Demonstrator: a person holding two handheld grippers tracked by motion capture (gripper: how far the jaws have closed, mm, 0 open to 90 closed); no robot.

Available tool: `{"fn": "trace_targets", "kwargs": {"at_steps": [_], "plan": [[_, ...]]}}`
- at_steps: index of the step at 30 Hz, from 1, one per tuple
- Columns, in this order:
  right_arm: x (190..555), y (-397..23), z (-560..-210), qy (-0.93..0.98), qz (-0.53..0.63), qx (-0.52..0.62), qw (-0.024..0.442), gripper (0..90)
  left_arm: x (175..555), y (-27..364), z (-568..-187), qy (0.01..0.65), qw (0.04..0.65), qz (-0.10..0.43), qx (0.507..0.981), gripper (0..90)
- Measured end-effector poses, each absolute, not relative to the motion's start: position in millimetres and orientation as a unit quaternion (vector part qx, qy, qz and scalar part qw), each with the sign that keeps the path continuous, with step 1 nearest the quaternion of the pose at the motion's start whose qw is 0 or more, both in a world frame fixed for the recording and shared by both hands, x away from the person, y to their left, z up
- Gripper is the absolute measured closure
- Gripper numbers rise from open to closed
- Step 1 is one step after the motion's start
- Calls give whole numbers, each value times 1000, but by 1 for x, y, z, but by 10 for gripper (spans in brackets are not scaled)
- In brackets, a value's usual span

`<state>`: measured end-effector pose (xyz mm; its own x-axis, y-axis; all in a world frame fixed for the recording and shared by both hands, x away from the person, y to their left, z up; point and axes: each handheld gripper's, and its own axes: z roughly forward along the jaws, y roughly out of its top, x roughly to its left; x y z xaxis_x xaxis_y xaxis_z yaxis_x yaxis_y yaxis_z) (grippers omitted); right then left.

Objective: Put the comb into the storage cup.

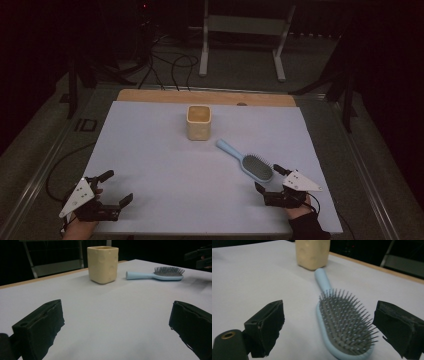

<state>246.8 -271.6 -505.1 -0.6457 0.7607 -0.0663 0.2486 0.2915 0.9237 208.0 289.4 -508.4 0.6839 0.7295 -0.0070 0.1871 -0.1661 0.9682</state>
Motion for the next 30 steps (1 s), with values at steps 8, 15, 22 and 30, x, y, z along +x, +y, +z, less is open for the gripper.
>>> {"fn": "trace_targets", "kwargs": {"at_steps": [8, 15, 22, 30], "plan": [[246, -268, -503, 773, 481, 331, 247, 99, 207, 290, -508, 318, 563, 243, 723, 0], [246, -264, -502, 776, 479, 328, 248, 98, 207, 289, -509, 315, 562, 238, 727, 0], [244, -263, -496, 770, 481, 332, 257, 99, 206, 290, -509, 316, 563, 238, 726, 0], [242, -261, -491, 770, 482, 335, 249, 99, 205, 290, -508, 316, 565, 240, 724, 0]]}}
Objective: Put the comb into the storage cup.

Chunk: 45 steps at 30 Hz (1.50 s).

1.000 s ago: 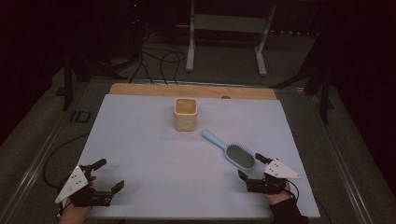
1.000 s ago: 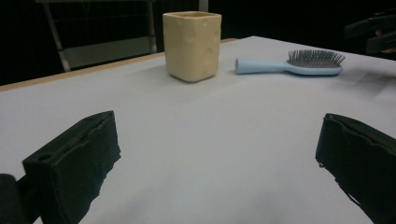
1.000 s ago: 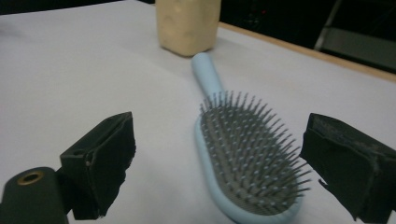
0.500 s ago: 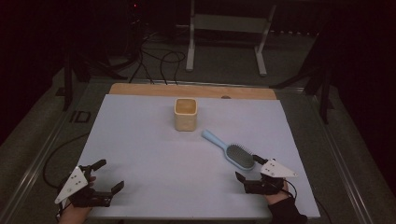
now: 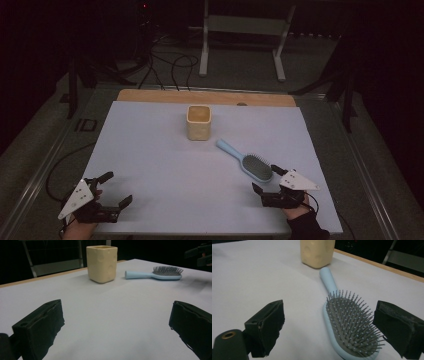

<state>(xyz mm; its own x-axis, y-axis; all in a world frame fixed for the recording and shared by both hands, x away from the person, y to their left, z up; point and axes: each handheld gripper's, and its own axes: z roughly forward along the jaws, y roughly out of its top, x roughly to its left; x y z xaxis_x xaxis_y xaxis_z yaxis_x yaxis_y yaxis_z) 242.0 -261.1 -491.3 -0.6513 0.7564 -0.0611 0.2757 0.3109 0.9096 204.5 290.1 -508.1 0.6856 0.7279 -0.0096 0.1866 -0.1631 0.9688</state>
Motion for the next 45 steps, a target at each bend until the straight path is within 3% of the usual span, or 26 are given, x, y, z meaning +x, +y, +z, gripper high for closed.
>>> {"fn": "trace_targets", "kwargs": {"at_steps": [11, 25, 45], "plan": [[242, -259, -478, 779, 480, 335, 227, 90, 204, 289, -509, 313, 566, 235, 725, 0], [254, -259, -431, 773, 471, 332, 267, 89, 203, 288, -509, 312, 564, 236, 727, 0], [289, -221, -399, 787, 476, 293, 260, 87, 203, 288, -509, 312, 566, 231, 727, 0]]}}
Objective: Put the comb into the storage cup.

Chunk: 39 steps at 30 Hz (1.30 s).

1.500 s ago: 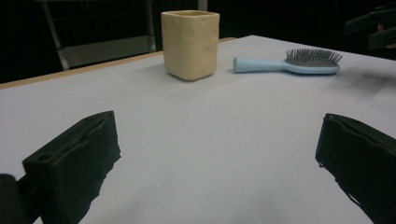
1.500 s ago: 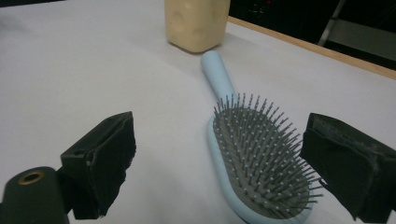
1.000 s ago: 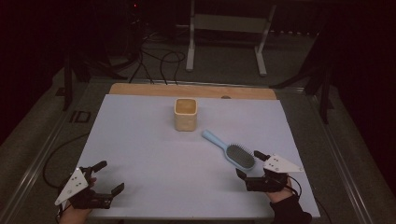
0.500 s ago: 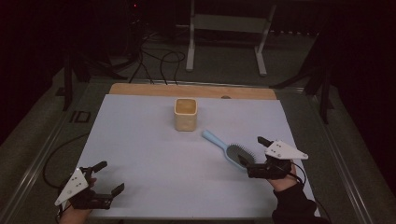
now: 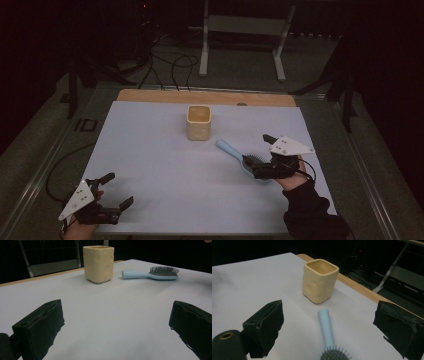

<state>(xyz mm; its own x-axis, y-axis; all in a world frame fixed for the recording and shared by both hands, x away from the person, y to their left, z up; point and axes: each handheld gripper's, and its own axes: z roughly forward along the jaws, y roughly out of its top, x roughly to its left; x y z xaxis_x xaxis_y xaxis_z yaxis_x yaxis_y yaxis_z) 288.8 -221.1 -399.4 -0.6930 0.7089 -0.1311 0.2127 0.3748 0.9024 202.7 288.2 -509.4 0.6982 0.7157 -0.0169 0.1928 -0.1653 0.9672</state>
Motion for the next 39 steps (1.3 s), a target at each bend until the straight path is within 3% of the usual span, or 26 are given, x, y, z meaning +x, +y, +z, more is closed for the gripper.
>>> {"fn": "trace_targets", "kwargs": {"at_steps": [14, 21, 25, 27, 29, 31, 32, 33, 34, 39], "plan": [[329, -193, -401, 789, 472, 305, 248, 94, 203, 288, -509, 310, 569, 230, 726, 0], [350, -180, -408, 789, 461, 320, 250, 171, 202, 288, -509, 308, 569, 230, 727, 0], [362, -174, -414, 792, 451, 327, 249, 263, 202, 288, -509, 308, 570, 230, 726, 0], [366, -171, -418, 792, 443, 331, 257, 375, 202, 288, -510, 308, 569, 229, 727, 0], [368, -170, -420, 793, 441, 333, 256, 400, 202, 288, -510, 308, 568, 228, 729, 0], [374, -168, -427, 795, 431, 342, 254, 503, 201, 289, -509, 308, 569, 230, 727, 0], [374, -168, -427, 795, 431, 342, 254, 503, 201, 289, -509, 307, 571, 229, 726, 0], [378, -166, -432, 798, 424, 349, 250, 567, 201, 289, -510, 308, 568, 227, 728, 0], [378, -166, -432, 798, 424, 349, 250, 567, 201, 289, -510, 308, 568, 227, 728, 0], [387, -163, -446, 808, 402, 360, 237, 748, 201, 289, -510, 309, 570, 227, 727, 0]]}}
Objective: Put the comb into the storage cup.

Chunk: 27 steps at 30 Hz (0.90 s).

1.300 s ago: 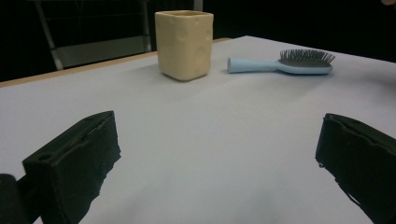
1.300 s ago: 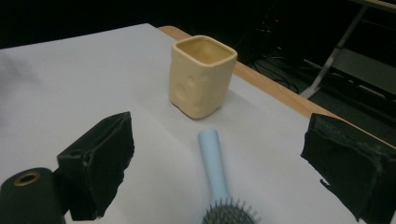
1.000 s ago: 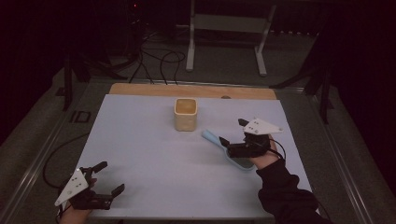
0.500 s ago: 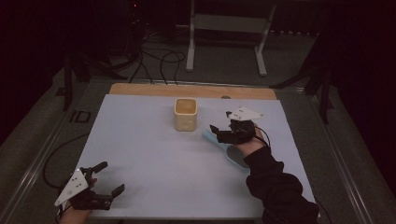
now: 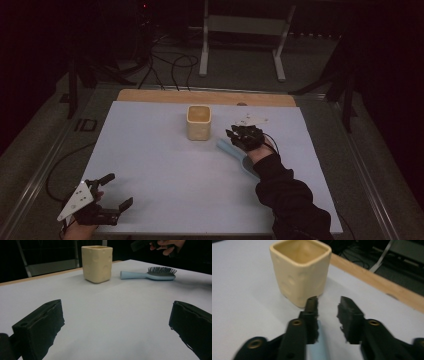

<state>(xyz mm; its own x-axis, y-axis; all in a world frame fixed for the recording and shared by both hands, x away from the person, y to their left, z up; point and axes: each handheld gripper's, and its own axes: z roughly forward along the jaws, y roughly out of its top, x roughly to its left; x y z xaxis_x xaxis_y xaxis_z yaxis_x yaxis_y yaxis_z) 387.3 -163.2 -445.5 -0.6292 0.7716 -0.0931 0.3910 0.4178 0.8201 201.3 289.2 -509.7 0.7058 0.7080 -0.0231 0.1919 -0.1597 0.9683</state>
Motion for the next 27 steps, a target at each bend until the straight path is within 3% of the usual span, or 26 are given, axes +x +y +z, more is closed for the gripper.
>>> {"fn": "trace_targets", "kwargs": {"at_steps": [7, 27], "plan": [[400, -158, -458, 819, 370, 379, 223, 900, 202, 289, -510, 308, 567, 227, 729, 0], [430, -136, -489, 840, 271, 430, 188, 900, 202, 288, -510, 306, 566, 226, 731, 0]]}}
